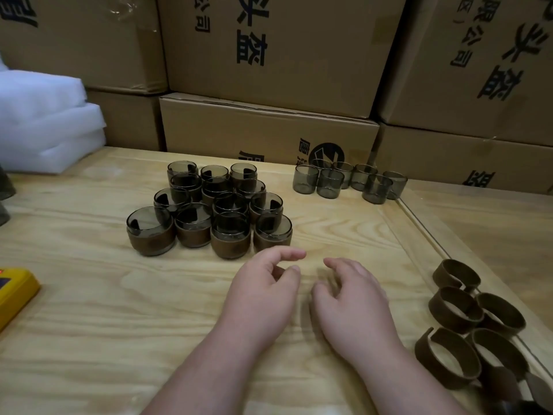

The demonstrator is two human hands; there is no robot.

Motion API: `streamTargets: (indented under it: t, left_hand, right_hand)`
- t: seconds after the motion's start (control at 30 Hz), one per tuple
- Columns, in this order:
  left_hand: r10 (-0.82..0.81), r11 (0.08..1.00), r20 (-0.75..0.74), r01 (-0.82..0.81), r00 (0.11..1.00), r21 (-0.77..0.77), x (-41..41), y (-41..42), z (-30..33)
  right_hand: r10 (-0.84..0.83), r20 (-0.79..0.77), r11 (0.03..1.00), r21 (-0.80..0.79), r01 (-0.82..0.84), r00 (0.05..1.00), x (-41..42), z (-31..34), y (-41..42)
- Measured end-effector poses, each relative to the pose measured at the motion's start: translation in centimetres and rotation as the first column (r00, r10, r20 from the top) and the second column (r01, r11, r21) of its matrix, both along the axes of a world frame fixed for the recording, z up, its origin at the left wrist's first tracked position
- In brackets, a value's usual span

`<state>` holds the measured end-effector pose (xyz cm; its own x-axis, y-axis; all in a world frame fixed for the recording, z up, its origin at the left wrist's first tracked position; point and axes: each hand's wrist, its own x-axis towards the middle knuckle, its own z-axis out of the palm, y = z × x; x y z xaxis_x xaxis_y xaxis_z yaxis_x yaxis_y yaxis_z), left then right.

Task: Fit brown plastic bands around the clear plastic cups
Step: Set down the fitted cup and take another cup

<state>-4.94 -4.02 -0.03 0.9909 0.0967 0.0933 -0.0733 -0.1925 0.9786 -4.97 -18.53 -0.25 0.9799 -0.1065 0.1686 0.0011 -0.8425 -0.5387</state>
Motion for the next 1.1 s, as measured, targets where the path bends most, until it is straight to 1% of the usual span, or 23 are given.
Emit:
streamTargets:
  t: [0.17,0.23,0.33,0.43,0.53,0.67,0.93,1.1]
  left_hand:
    - [-0.032,0.999,0.006,0.032,0.999,-0.002,-0.1,-0.3,0.2]
    - [-0.031,0.999,0.012,0.031,0.999,-0.01,0.0,-0.2,0.3]
    - [-0.033,0.999,-0.01,0.033,0.999,-0.013,-0.1,-0.1,0.4]
    - [-0.05,0.999,-0.033,0.05,0.998,-0.009,-0.1,-0.1,0.5]
    - [-0.041,0.999,-0.021,0.041,0.999,-0.003,0.0,-0.1,0.4]
    - [-0.062,0.997,-0.018,0.062,0.998,-0.044,0.1,0.0,0.5]
    - [-0.053,0.998,-0.065,0.051,0.996,-0.042,0.4,0.1,0.6]
    - [-0.055,0.998,-0.047,0.054,0.997,-0.025,0.1,-0.1,0.8]
  right_hand:
    - [-0.063,-0.079,0.983,-0.175,0.048,0.995,3.0,0.0,0.5]
    - [-0.076,-0.082,0.974,-0.218,0.056,0.994,5.1,0.1,0.8]
    - [-0.122,-0.043,0.96,-0.259,0.107,0.992,8.5,0.3,1.4]
    - [-0.152,0.032,0.954,-0.257,0.155,0.988,11.9,0.4,2.4]
    - [-0.13,0.088,0.956,-0.254,0.148,0.988,15.2,0.5,3.4]
    - [-0.112,0.144,0.965,-0.219,0.142,0.983,19.2,0.8,4.2]
    - [-0.154,0.115,0.958,-0.228,0.177,0.981,24.1,0.3,4.6]
    - [-0.176,0.141,0.96,-0.193,0.202,0.974,22.8,0.2,4.0]
